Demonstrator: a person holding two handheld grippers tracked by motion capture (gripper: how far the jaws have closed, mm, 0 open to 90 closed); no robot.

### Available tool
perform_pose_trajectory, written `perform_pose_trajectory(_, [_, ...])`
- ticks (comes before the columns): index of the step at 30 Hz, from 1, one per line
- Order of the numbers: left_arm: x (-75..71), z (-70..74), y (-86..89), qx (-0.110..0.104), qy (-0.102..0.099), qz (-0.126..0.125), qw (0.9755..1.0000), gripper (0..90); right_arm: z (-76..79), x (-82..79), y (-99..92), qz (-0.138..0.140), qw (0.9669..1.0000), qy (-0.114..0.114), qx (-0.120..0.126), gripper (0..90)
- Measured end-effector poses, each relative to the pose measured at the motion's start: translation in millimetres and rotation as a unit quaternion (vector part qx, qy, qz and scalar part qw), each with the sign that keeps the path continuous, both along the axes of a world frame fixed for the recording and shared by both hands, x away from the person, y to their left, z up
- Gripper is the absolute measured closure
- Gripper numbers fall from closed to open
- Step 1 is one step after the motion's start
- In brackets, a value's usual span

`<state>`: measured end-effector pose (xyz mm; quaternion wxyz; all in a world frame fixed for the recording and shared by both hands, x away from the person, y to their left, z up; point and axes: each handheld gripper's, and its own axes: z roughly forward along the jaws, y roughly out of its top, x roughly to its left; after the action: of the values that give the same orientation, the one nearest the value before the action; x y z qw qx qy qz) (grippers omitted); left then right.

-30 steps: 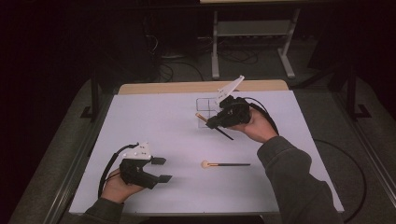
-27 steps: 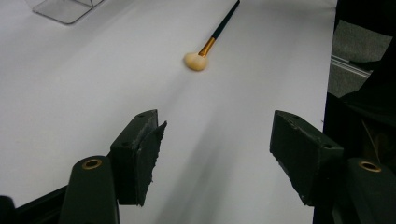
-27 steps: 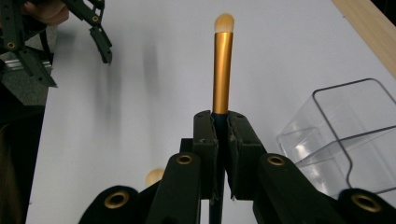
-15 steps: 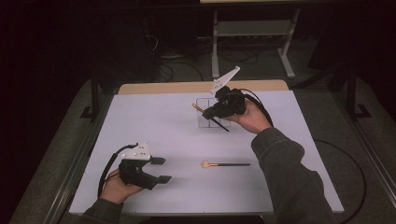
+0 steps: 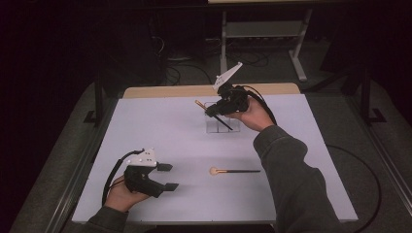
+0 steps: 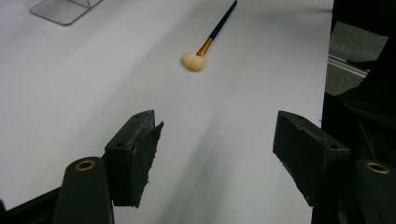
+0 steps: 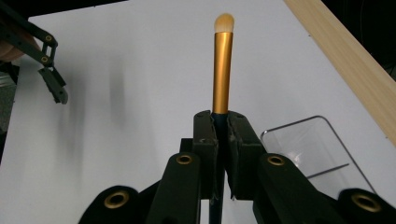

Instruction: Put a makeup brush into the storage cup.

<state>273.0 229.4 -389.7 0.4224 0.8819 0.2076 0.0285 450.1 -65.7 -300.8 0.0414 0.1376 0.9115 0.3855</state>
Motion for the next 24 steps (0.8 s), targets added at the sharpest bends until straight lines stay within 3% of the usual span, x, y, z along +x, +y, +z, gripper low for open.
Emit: perform_pose_trajectory(24, [0.8,1.0,4.1,-0.009,0.004,0.001,0.9999,29.3,5.8,28.4,27.0,-0.004,0.9999,-0.011,0.009,82.7])
